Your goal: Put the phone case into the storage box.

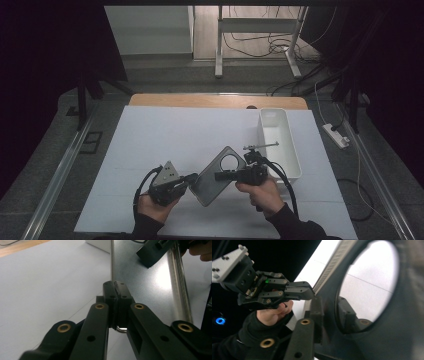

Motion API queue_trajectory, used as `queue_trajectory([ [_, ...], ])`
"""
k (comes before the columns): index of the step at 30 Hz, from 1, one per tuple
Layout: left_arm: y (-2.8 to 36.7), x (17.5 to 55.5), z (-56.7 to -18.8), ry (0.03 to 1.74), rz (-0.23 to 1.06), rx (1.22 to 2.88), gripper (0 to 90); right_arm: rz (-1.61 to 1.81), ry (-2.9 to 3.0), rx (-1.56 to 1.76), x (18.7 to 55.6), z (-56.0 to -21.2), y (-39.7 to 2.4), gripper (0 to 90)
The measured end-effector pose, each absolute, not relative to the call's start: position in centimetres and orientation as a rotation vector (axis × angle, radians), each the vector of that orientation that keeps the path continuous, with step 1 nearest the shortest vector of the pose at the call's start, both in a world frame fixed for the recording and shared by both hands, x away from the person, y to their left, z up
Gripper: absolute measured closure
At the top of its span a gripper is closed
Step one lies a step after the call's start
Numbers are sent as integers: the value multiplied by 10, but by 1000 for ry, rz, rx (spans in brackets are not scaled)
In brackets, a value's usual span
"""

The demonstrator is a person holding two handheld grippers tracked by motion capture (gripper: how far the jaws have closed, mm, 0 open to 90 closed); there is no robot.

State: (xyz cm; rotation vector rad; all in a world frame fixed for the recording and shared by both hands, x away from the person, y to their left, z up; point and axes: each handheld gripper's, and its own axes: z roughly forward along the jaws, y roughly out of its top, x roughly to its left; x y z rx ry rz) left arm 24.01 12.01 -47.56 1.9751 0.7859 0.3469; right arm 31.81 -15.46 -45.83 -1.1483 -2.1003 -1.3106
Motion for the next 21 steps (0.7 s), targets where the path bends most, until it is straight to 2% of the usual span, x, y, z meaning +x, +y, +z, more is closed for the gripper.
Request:
queue_trajectory([
  [9,119,242,-477,772,310,1987,854,-1319,-2019,-1183,318,-461,-157,851],
  [10,120,242,-477,785,304,1968,756,-1324,-2047,-1182,317,-460,-157,852],
  [12,122,243,-477,808,297,1948,631,-1322,-2055,-1174,317,-460,-158,852],
  [13,123,244,-477,819,300,1941,631,-1322,-2055,-1174,317,-460,-158,852],
  [15,126,246,-478,834,284,1932,490,-1328,-2075,-1167,316,-459,-158,851],
  [19,130,252,-482,848,204,1936,287,-1347,-2110,-1140,315,-456,-159,851],
  [21,132,256,-485,847,145,1937,239,-1356,-2154,-1114,314,-454,-160,850],
])
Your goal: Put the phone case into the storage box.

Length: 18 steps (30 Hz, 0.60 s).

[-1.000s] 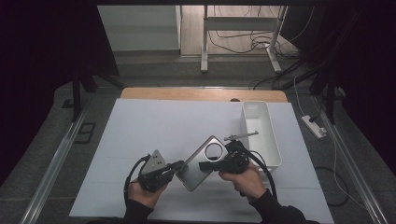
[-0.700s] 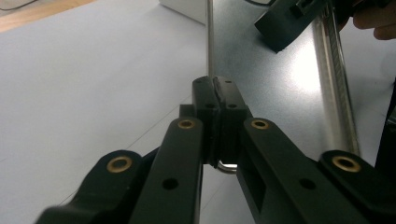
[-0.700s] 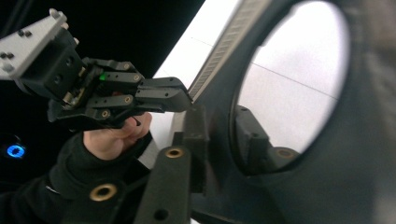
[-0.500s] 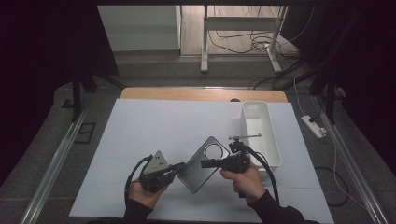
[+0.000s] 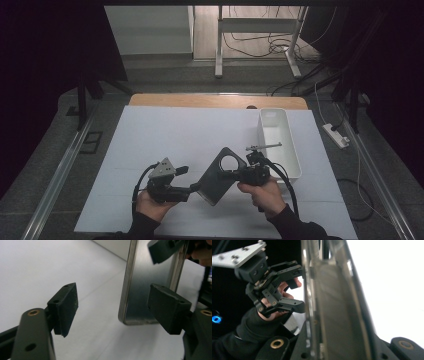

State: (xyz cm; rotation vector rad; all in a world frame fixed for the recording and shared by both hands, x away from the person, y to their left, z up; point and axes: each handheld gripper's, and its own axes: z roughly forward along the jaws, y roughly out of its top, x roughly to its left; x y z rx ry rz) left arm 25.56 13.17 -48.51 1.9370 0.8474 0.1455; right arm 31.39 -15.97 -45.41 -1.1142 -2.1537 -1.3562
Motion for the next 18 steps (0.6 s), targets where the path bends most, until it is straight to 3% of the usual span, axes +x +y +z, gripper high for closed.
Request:
queue_trajectory([
  [2,133,259,-488,870,81,1924,136,-1361,-2190,-1090,313,-453,-160,849],
  [7,136,263,-493,843,-2,1937,33,-1361,-2293,-1024,311,-448,-162,849],
  [18,127,264,-500,719,-58,2004,0,-1344,-2462,-852,305,-442,-159,848],
])
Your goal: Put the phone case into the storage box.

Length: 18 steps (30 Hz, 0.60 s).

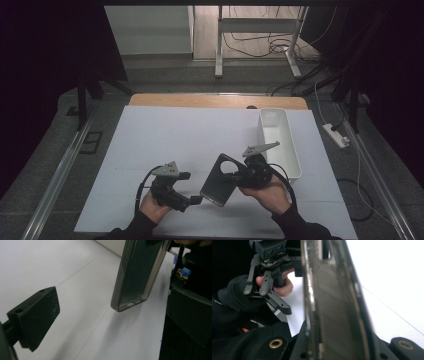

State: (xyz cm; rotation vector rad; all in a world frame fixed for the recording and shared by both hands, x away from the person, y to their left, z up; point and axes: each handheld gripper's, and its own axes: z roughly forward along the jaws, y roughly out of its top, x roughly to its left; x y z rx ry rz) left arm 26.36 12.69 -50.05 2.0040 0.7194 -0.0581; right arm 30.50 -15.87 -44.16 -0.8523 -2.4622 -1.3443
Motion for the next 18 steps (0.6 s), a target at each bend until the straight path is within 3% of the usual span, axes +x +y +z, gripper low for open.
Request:
queue_trajectory([
  [18,110,257,-498,588,-129,2048,24,-1315,-2492,-637,298,-442,-148,848],
])
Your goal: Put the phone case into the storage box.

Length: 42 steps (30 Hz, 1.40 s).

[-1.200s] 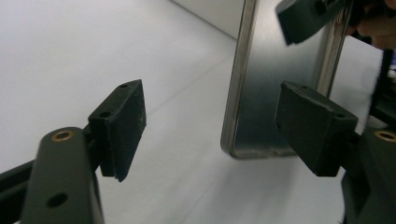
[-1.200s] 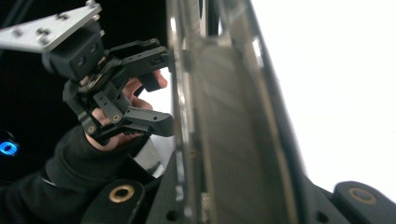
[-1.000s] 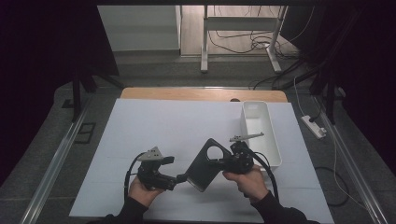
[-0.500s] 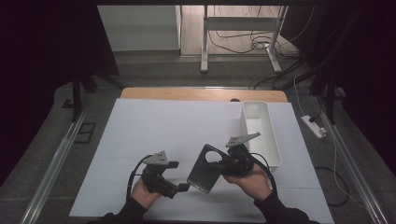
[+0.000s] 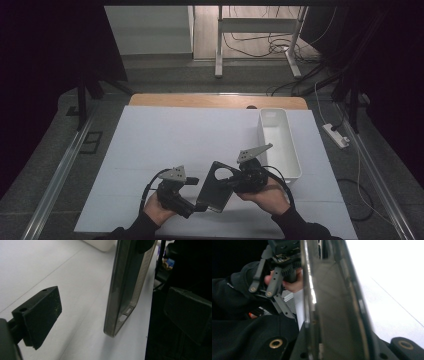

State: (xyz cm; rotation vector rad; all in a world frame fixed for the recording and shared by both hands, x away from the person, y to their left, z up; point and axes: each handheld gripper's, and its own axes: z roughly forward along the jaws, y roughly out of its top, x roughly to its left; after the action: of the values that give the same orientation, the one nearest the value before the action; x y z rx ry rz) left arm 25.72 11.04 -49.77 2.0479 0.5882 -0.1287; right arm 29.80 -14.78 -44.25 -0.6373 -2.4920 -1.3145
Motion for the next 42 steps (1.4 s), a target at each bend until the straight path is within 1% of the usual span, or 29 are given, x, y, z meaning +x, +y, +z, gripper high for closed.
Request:
queue_trajectory([
  [2,109,257,-498,589,-132,2051,36,-1316,-2481,-618,297,-442,-147,848],
  [5,107,256,-497,576,-141,2056,93,-1323,-2473,-587,295,-441,-145,848],
  [6,106,256,-497,559,-151,2062,93,-1325,-2473,-580,295,-440,-145,848],
  [9,103,254,-496,520,-184,2071,234,-1331,-2459,-550,294,-440,-143,849],
  [10,103,254,-496,511,-195,2072,234,-1329,-2460,-540,293,-439,-143,849],
  [11,102,254,-496,513,-199,2077,270,-1328,-2462,-533,293,-439,-143,848],
  [13,103,254,-497,496,-238,2075,389,-1326,-2458,-526,293,-439,-143,849],
  [15,103,255,-498,496,-270,2074,459,-1322,-2457,-521,293,-439,-142,849],
  [16,103,256,-498,480,-296,2068,516,-1321,-2458,-518,292,-439,-142,849],
  [18,103,257,-499,476,-313,2067,565,-1320,-2457,-513,292,-439,-142,849],
  [20,104,258,-499,464,-347,2059,643,-1323,-2455,-500,292,-439,-142,849],
  [25,104,257,-499,448,-358,2058,744,-1326,-2451,-467,291,-438,-142,850],
  [26,104,257,-499,442,-363,2060,776,-1328,-2446,-457,291,-438,-141,850],
  [29,104,258,-499,423,-375,2069,818,-1318,-2452,-425,290,-438,-140,848],
  [35,101,256,-498,389,-363,2108,843,-1297,-2449,-411,292,-440,-140,843],
  [37,100,256,-497,393,-356,2108,845,-1304,-2449,-413,292,-440,-140,821],
  [38,100,256,-496,411,-333,2117,846,-1317,-2462,-419,292,-440,-140,784],
  [39,101,256,-495,422,-331,2116,847,-1339,-2472,-434,292,-439,-140,704],
  [40,101,257,-495,430,-327,2112,847,-1352,-2487,-466,292,-439,-141,664],
  [42,103,257,-494,459,-316,2110,847,-1385,-2496,-511,294,-437,-143,554],
])
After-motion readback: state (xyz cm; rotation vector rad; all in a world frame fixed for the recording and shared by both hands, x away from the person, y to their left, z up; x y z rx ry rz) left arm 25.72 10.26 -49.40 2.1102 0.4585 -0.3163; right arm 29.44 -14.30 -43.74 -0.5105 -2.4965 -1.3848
